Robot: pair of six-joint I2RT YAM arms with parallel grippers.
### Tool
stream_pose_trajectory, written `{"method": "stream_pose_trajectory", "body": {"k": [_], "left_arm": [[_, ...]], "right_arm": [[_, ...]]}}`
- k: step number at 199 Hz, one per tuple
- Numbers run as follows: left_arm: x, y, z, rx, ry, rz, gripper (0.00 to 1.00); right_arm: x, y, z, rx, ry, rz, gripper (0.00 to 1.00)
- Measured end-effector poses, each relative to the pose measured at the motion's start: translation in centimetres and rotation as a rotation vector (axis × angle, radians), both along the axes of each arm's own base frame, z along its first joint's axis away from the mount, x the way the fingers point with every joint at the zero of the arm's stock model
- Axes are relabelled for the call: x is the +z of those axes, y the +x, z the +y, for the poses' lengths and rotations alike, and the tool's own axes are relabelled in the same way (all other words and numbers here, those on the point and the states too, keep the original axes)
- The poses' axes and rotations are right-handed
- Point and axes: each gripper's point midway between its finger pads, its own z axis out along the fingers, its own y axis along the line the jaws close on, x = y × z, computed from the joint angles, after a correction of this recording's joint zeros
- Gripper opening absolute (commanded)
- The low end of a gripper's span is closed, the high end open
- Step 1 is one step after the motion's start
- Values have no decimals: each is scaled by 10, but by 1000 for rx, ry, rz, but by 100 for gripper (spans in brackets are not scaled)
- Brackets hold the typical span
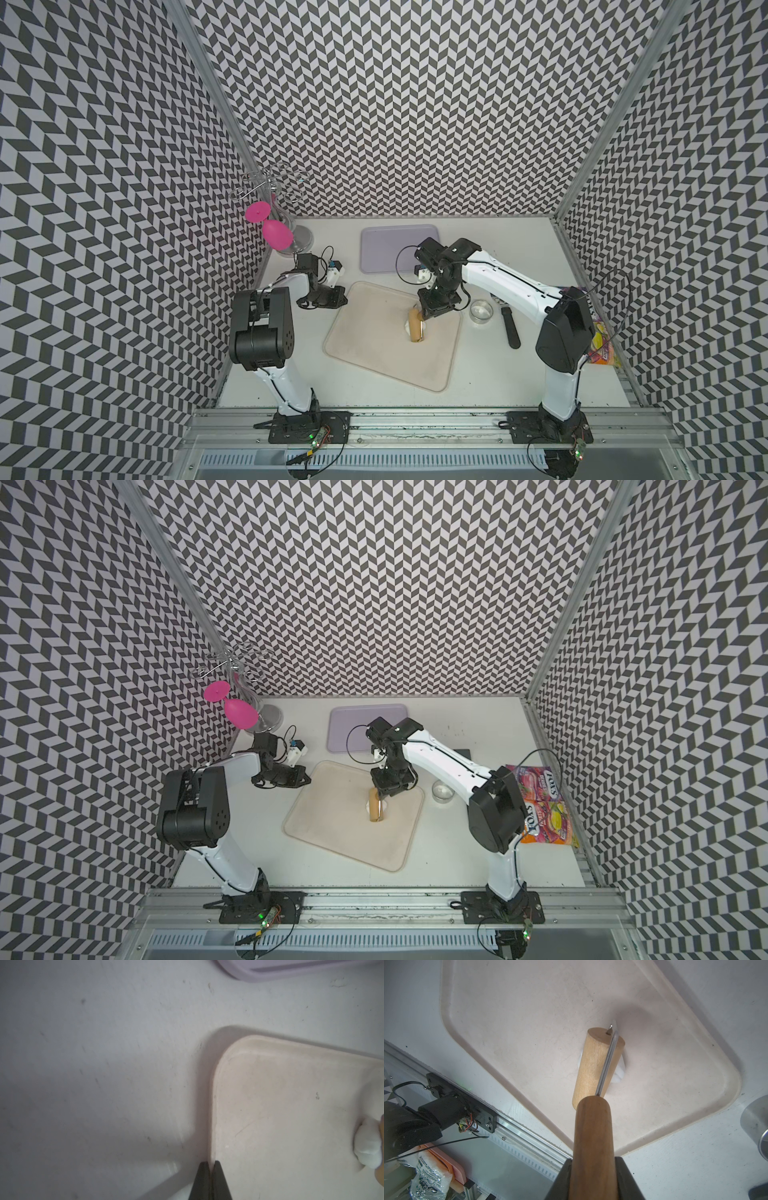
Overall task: Roll out the dumpling wrappers from the dough
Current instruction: Flatten out the dough on the work surface.
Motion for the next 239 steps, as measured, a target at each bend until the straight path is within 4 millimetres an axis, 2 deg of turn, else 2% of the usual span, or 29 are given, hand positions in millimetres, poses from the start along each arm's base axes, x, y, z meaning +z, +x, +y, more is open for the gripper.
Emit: {"method": "stream_pose_trajectory", "body": {"k": [239], "left_arm": [[0, 0, 0, 0, 0, 0, 0]], "right_arm": [[-8, 4, 10, 24, 49, 40, 0]]}}
